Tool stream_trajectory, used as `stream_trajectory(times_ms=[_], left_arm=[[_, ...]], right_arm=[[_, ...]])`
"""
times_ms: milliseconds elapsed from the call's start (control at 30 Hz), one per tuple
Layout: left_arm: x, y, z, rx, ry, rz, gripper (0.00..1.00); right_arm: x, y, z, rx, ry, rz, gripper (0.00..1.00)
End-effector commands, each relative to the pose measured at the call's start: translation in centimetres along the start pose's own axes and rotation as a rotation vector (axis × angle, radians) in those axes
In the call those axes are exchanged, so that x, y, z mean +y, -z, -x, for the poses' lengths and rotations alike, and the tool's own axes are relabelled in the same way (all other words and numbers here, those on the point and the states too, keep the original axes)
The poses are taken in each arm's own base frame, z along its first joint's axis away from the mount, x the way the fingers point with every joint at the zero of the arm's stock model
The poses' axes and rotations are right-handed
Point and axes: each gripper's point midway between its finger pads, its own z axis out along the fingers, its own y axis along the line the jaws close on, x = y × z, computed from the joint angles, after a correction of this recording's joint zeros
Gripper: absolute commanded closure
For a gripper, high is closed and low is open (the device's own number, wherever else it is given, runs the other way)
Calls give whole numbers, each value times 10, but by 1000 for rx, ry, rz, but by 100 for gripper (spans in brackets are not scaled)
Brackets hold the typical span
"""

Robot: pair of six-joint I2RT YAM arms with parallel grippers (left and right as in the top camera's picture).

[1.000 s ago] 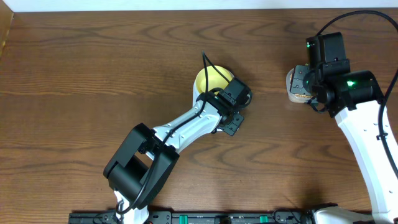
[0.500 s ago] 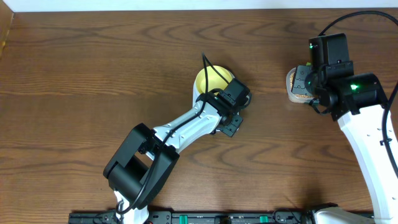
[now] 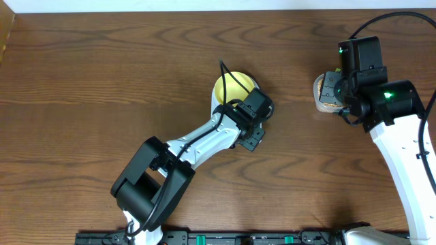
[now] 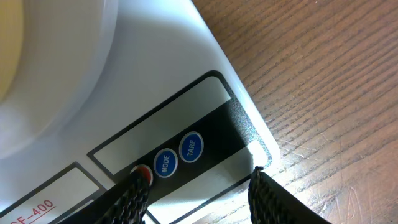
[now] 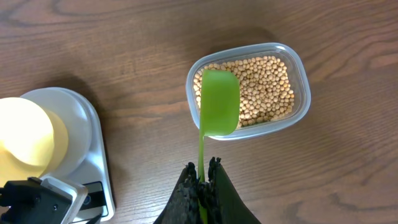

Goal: Scoop item into bowl and weigh 50g on scale

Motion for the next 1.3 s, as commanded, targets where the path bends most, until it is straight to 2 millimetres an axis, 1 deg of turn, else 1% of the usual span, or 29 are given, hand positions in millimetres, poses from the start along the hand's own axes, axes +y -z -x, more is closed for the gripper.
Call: stream_trajectory(times_ms=[0,100,167,233,267,300,367,433,500,567,633,800,933,1033,1067,1167,1267], left_arm=[[4,-13,-23,68,19,11,45],[2,1,-12,23,17,5,45],[0,17,1,-31,15,0,45],[-3,40,20,-108,12,-8,45],[-5,58,32,-165,10,-14,45],[-6,67,37,-193,9,-17,45],[-8,92,48,-267,6,-25,45],[-9,115,54,-324,4,-31,45],[-10,137,55,-369,2,-36,45],[-9,157,53,-403,10,-27,45],[-1,176,48,-429,31,10,45],[18,215,32,-479,74,110,28],[21,240,19,-508,82,119,13],[21,254,7,-519,83,118,7],[22,258,3,-521,83,117,2],[22,266,-11,-511,83,118,2],[24,268,-30,-467,100,118,2]], right_arm=[[-3,7,6,-29,-6,-2,99],[-3,7,6,-29,-6,-2,99],[-3,7,6,-29,-6,-2,99],[-3,7,6,-30,-6,-2,99],[-3,7,6,-30,-6,-3,99],[-3,7,6,-30,-6,-3,99],[-3,7,6,-29,-6,-3,99],[-3,7,6,-29,-6,-3,99],[-3,8,6,-29,-6,-3,99],[-4,7,6,-29,-5,-7,99],[-5,7,6,-28,-5,-12,99],[-11,8,6,-33,-3,-47,99],[-18,8,4,-28,1,-84,99],[-21,8,1,-15,6,-96,99],[-21,8,0,-11,7,-97,99],[-22,8,-3,-2,9,-101,99],[-23,8,-3,0,10,-105,99]])
